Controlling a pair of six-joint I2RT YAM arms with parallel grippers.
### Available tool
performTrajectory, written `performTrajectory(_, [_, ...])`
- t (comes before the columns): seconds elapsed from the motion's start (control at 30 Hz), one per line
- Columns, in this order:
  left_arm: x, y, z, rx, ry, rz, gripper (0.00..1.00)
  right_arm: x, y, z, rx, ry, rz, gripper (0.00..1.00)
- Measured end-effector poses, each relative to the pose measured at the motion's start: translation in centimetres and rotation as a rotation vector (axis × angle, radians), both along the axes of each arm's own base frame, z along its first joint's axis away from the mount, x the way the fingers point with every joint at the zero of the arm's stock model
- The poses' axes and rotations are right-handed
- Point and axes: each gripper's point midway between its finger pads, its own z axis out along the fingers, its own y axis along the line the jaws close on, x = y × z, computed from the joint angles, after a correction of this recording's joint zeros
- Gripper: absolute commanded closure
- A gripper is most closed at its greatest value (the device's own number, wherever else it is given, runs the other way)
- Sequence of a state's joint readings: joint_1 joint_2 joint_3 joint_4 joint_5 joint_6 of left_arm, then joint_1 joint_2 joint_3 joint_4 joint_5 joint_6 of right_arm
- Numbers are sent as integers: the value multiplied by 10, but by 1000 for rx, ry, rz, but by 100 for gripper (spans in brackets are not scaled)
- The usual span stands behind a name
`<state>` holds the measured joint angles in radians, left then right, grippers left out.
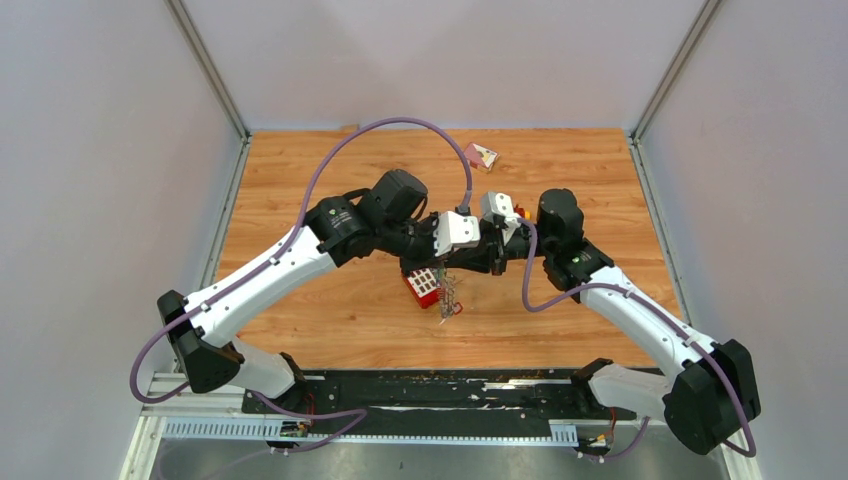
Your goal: Put the keys on the keyring
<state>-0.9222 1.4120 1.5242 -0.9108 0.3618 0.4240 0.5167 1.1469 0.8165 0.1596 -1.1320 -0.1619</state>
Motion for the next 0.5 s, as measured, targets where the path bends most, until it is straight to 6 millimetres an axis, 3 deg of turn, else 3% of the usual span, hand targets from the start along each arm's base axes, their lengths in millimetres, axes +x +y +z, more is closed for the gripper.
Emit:
performTrajectory(0.1, [0, 0, -1, 0, -2, -2, 81, 0, 0, 0, -2, -1, -1, 100])
performTrajectory(0.2, [0, -1, -4, 1, -11, -18, 70, 1, -1, -3, -11, 1, -7, 100])
performTrajectory(0.37, [-5, 6, -10, -4, -38, -49, 58, 2, -3, -7, -26, 13, -20, 100])
performTrajectory(0.5, [-5, 17, -8, -29, -83, -50, 57, 3, -7, -5, -23, 4, -26, 100])
